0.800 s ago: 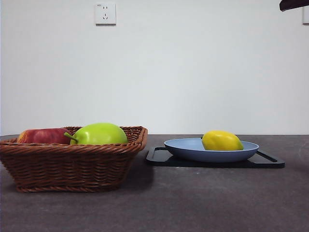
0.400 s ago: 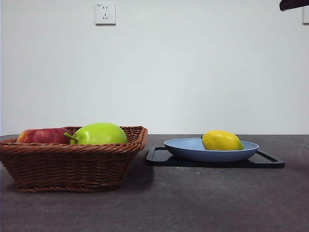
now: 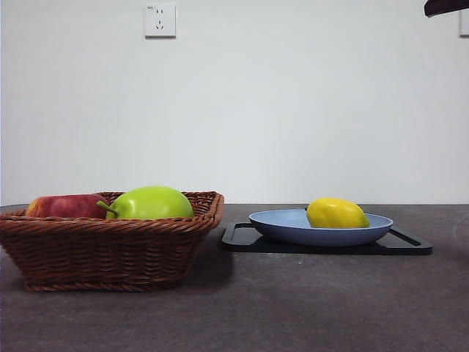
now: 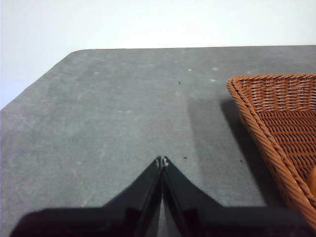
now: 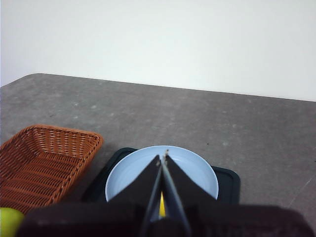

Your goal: Take the lemon from the basket,put the lemon in the plate,hand out the plate

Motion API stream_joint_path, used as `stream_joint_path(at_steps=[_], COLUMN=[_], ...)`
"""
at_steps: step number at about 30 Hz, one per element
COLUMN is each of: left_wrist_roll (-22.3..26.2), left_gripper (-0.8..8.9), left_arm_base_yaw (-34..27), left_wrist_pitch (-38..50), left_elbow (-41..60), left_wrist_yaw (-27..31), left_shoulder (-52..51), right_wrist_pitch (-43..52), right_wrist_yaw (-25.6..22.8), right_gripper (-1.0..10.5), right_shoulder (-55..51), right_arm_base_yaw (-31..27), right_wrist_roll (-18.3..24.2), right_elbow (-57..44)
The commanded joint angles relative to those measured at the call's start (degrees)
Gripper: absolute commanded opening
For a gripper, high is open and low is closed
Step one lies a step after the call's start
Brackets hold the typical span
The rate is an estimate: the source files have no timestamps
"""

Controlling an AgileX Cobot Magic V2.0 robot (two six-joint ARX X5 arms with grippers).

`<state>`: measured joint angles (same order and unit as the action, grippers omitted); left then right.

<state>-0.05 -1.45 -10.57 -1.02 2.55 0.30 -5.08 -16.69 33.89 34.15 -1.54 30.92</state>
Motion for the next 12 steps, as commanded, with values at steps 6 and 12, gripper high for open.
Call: stream_joint_path(at_steps=[6, 12], left_wrist_roll=[-0.35, -0.35], left_gripper=[0.08, 0.08], left_arm_base_yaw=[-0.07, -0.07], left_wrist_pitch=[0.70, 0.70], left_elbow=[0.61, 0.61], left_wrist_yaw=[0.02, 0.02], left_shoulder=[-0.22, -0.22], right_wrist_pitch=[0.48, -5.53], right_wrist_yaw=[-0.39, 1.77], right_gripper=[0.0, 0.0], right_shoulder=[0.13, -7.82], right_arm_base_yaw=[0.37, -4.74], right_wrist_roll=[1.84, 4.90], right_elbow=[0.57, -2.16])
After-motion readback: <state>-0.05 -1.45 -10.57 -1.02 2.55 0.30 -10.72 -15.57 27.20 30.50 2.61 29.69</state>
